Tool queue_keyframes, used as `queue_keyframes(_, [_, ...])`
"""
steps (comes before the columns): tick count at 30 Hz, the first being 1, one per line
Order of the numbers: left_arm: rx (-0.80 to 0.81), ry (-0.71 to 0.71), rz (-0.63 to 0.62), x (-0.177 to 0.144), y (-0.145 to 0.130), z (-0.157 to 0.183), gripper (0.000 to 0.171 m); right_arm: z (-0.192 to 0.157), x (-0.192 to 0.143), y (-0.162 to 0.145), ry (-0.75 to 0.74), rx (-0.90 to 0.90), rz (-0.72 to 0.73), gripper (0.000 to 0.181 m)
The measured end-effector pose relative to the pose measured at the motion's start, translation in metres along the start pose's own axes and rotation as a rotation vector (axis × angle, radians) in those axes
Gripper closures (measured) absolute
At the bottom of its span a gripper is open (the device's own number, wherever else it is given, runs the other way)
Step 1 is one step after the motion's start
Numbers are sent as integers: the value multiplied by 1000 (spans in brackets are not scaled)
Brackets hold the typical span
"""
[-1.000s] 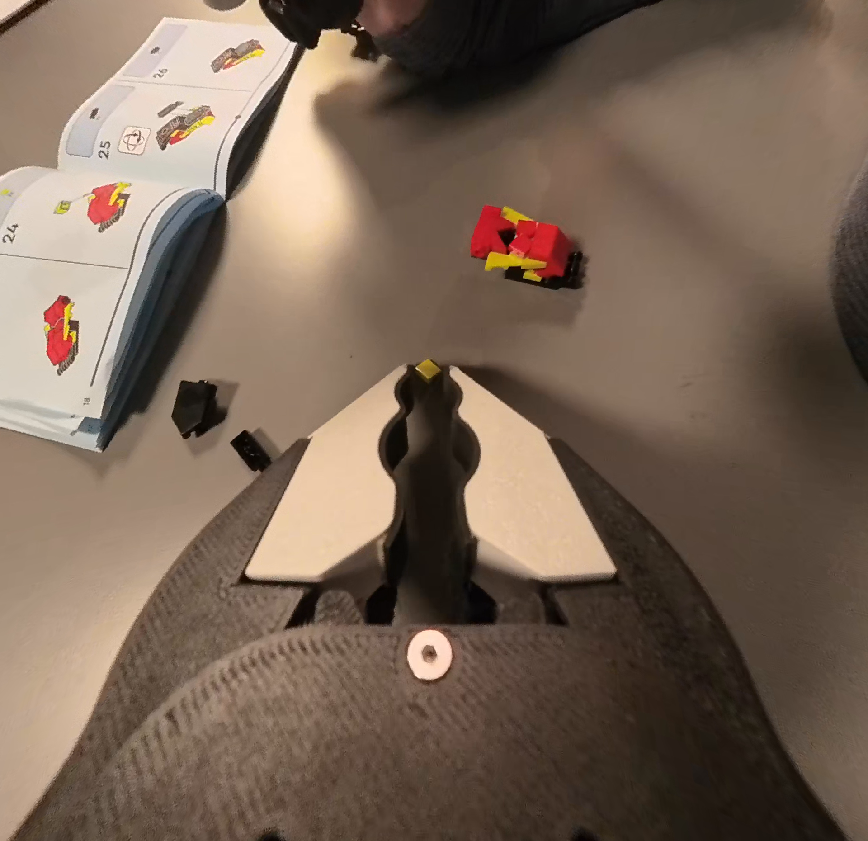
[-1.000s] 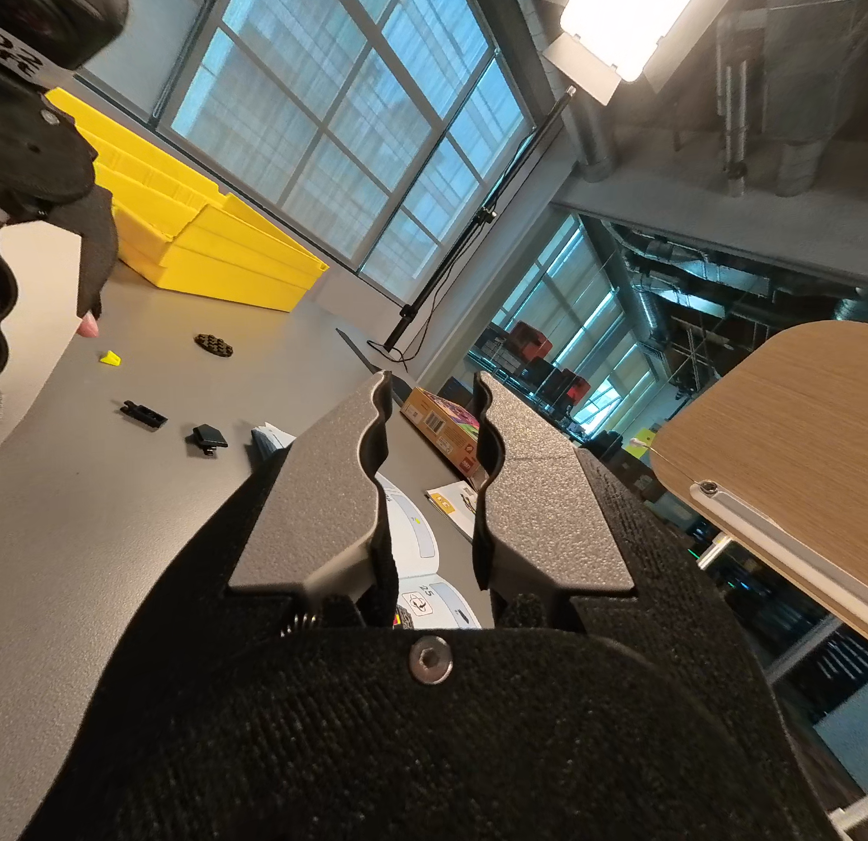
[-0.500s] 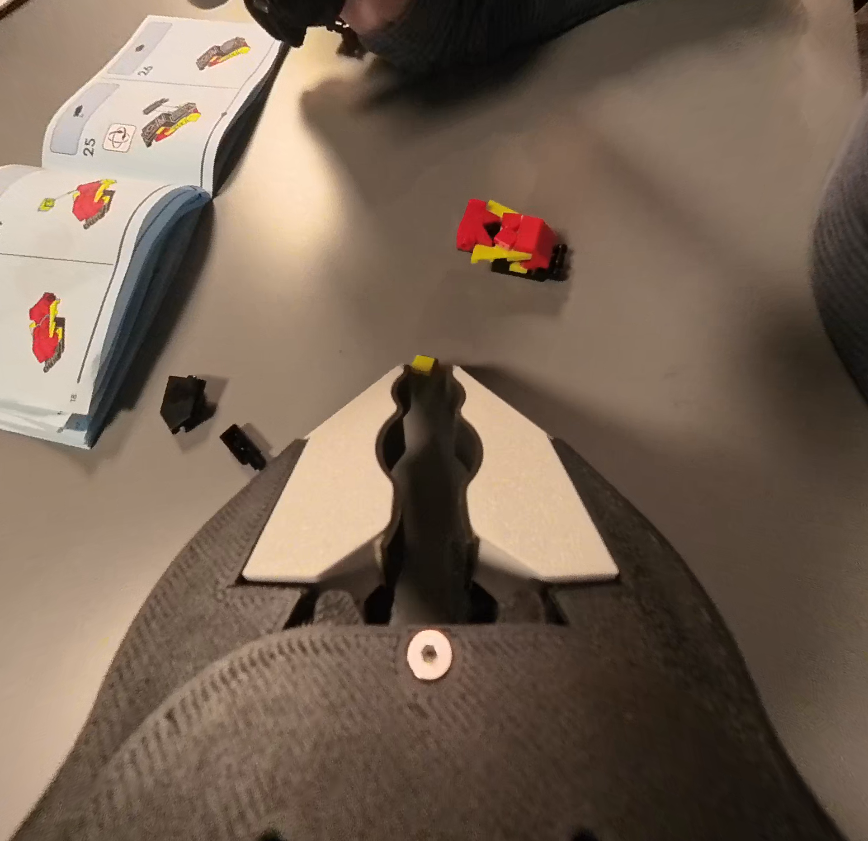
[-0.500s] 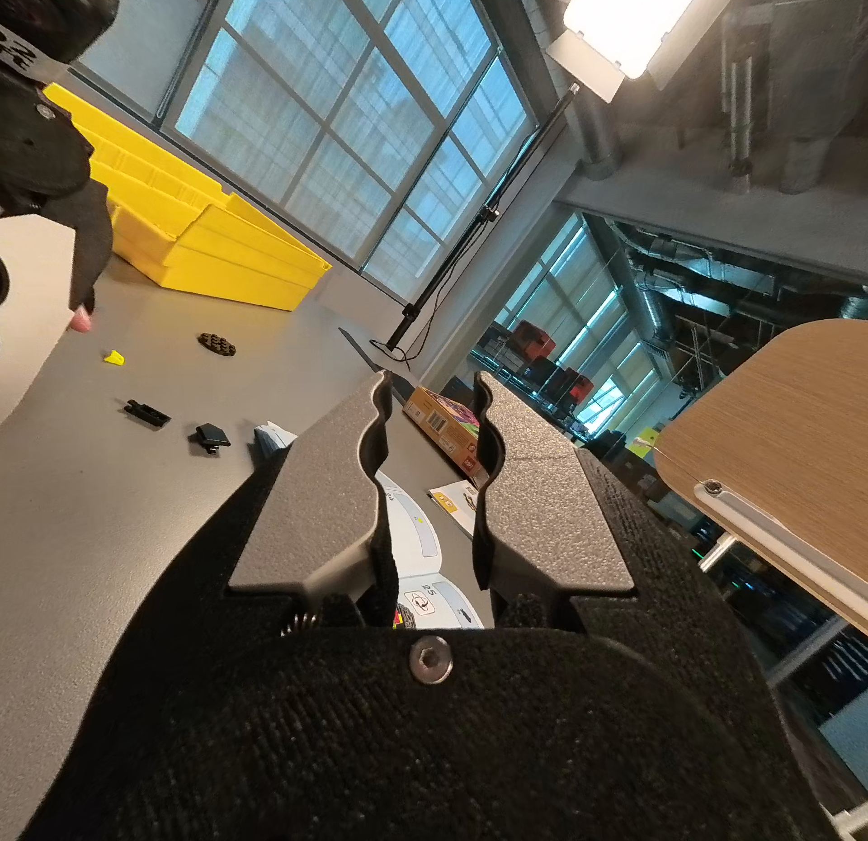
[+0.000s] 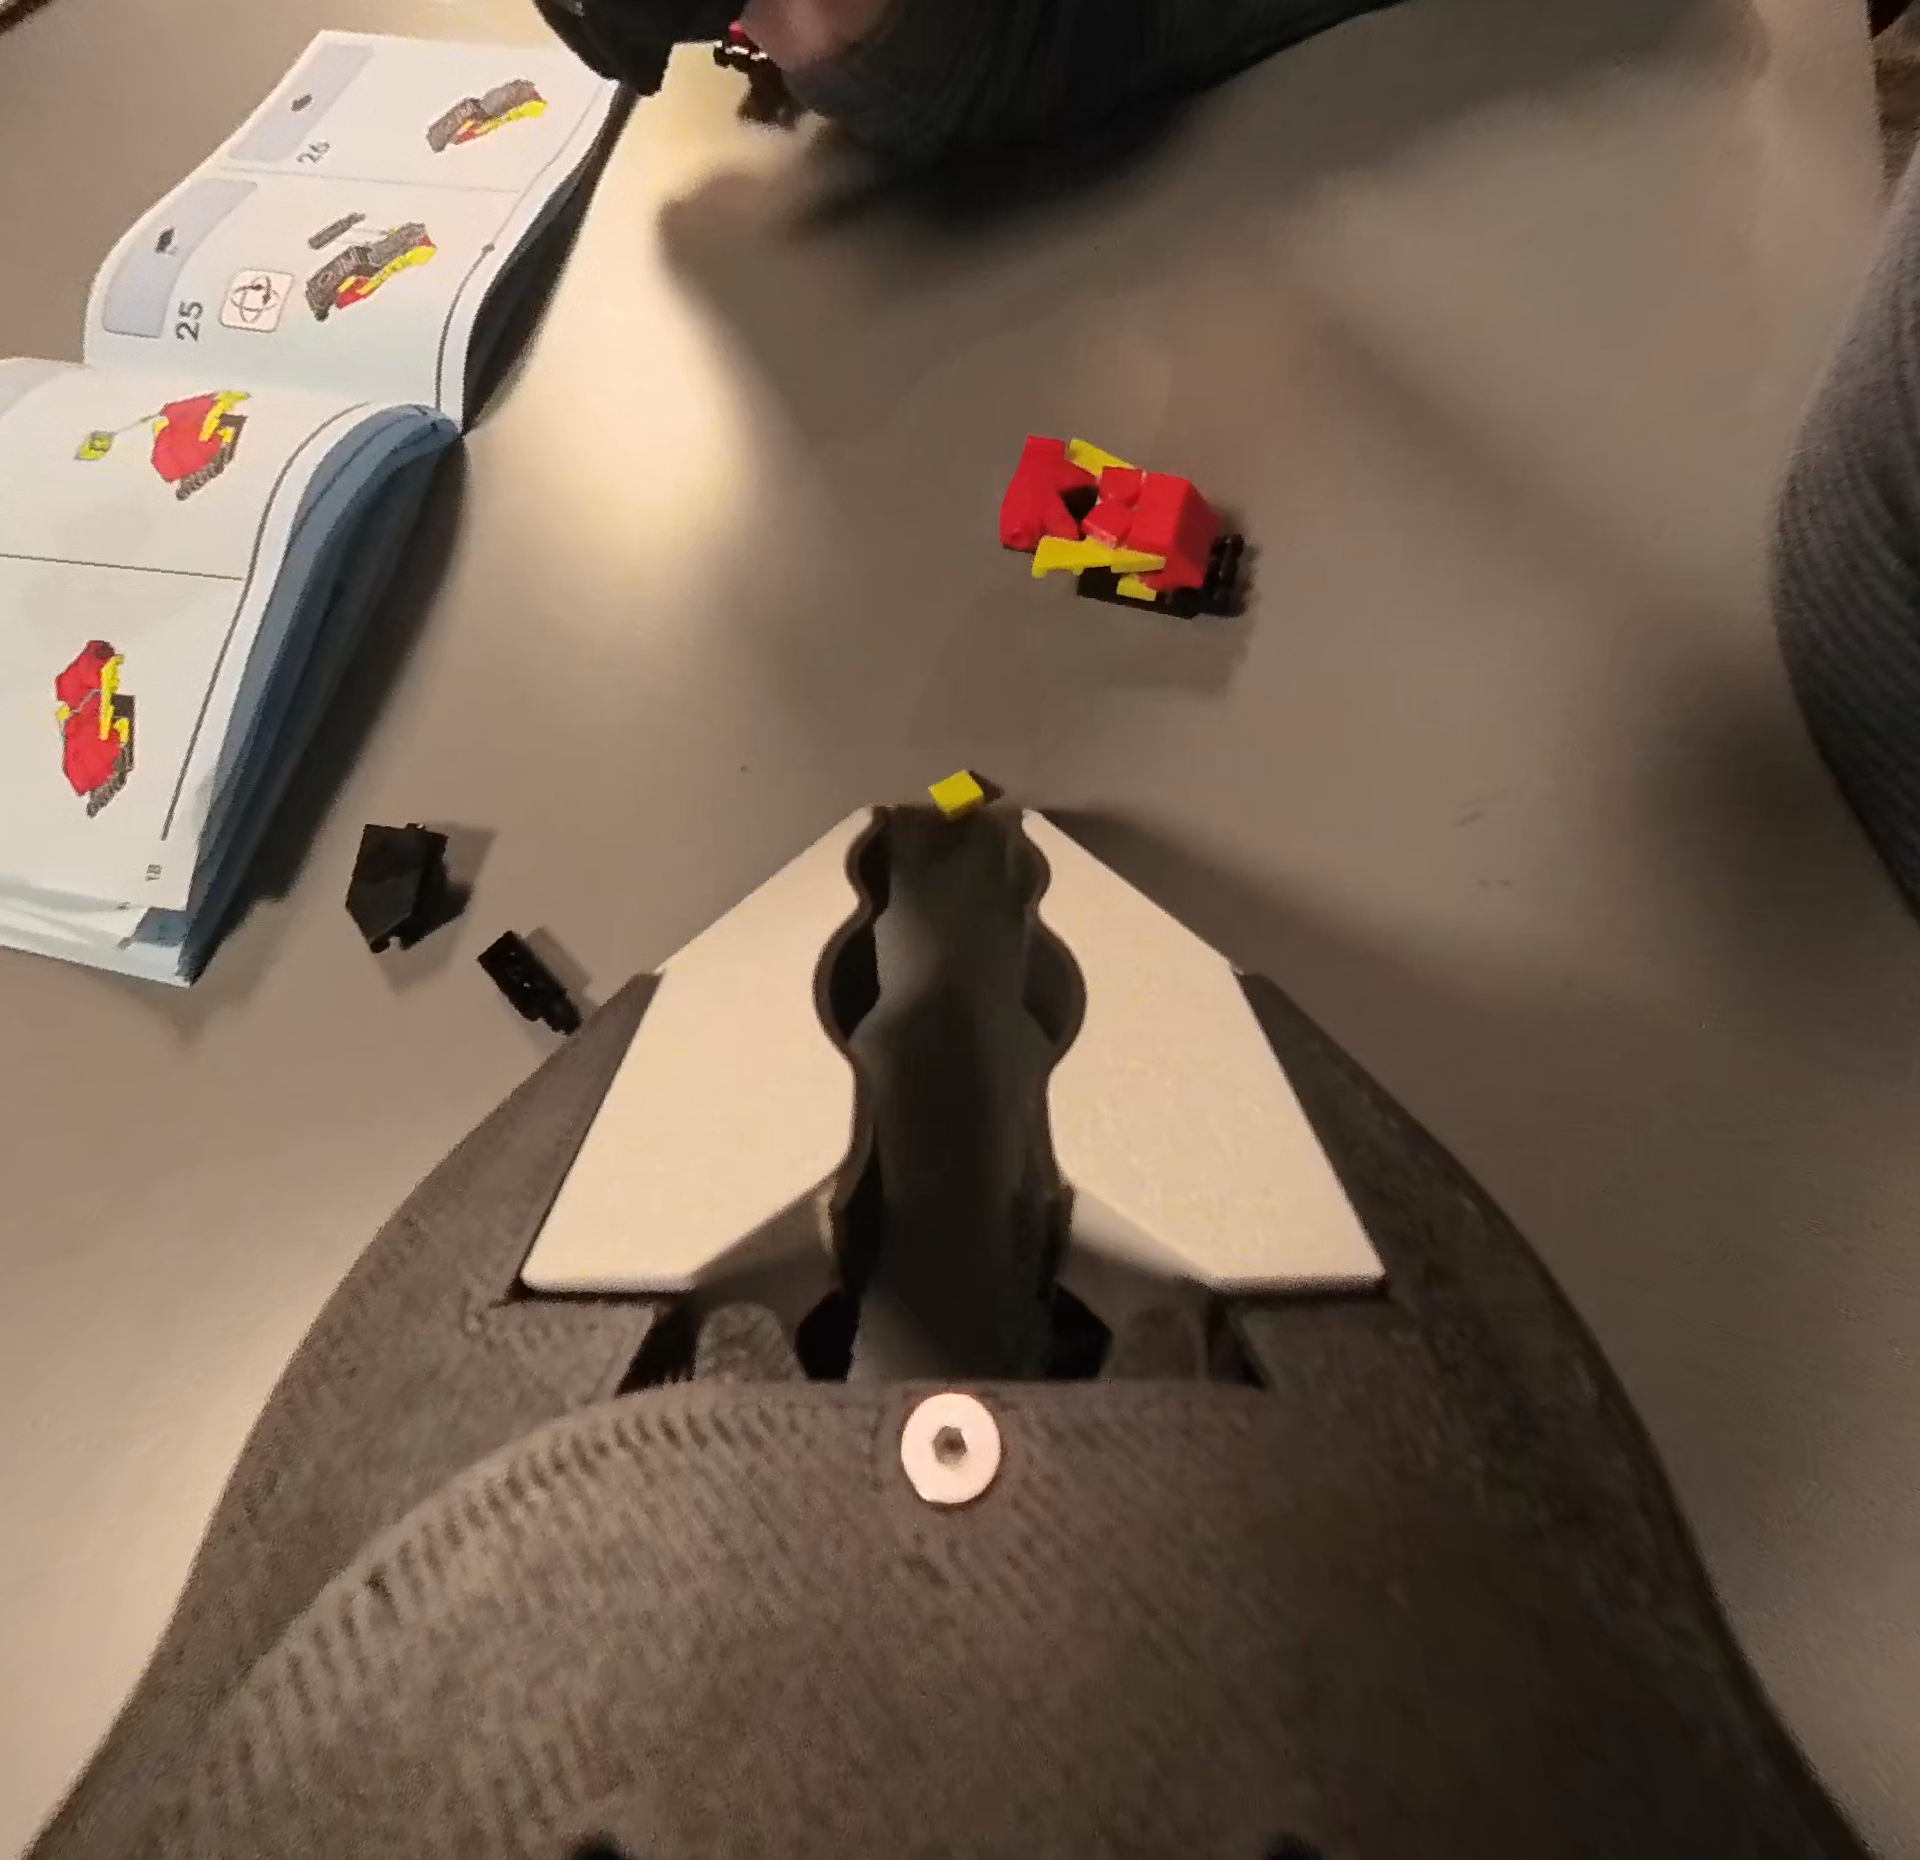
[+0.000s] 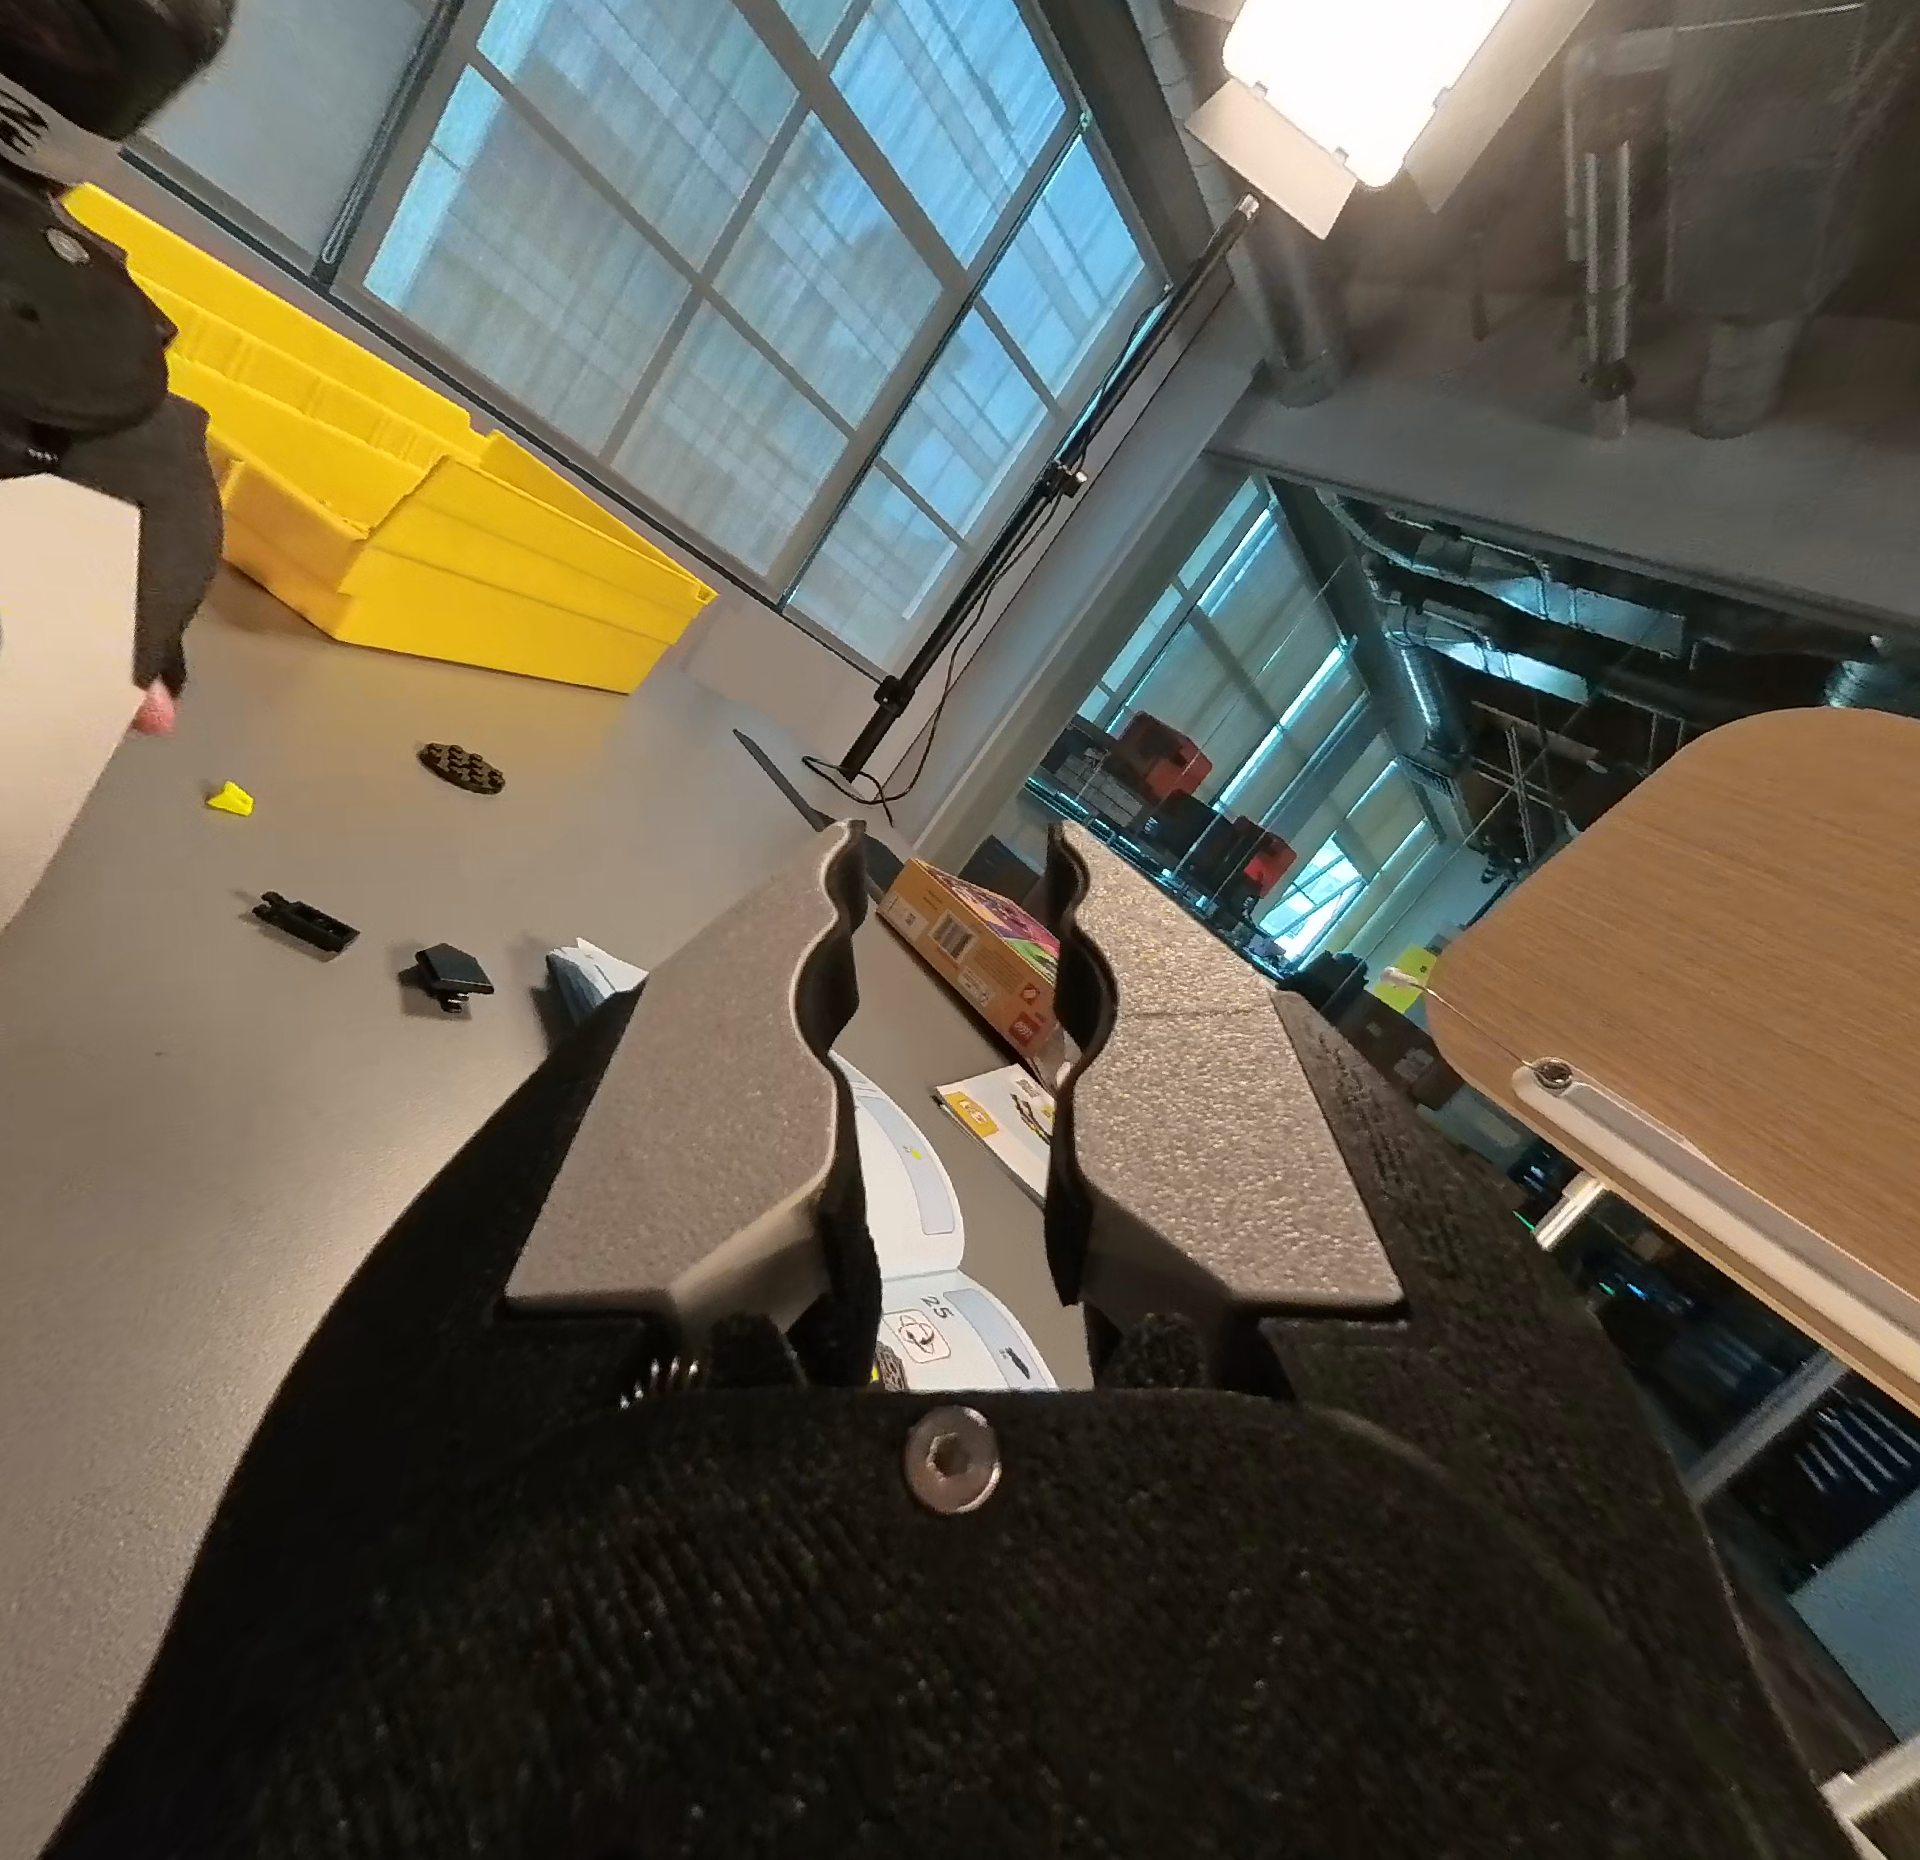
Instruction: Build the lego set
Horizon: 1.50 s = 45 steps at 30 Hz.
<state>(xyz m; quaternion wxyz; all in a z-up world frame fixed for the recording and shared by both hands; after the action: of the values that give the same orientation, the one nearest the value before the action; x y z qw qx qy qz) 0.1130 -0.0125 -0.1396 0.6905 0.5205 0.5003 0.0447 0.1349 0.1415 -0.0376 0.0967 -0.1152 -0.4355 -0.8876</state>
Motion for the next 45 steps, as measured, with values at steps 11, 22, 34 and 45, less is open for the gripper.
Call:
queue_keyframes(11, [-5,3,0,0,0,-1,149,-1,0,0,5,0,-1,149])
queue_keyframes(22, [27,50,7,-1,1,-2,152,-2,1,-1,9,1,-3,149])
queue_keyframes(34, [-244,-7,26,0,3,0,147,-1,1,-1,8,5,-4,149])
queue_keyframes(45, [-209,86,1,3,3,5,152,-2,0,-1,7,5,-4,149])
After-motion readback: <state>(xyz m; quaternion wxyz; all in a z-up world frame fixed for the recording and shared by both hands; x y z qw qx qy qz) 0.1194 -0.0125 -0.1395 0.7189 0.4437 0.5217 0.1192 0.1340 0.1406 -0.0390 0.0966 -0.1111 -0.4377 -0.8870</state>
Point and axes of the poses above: each gripper's, where its closed fingertips meet, x out along the fingers, y out of its top, z = x × y across the jaws, the point moved 3 cm from there along -x, back along the fingers, and after that the axes turned 1 degree about -x, right-handed, at the moved point
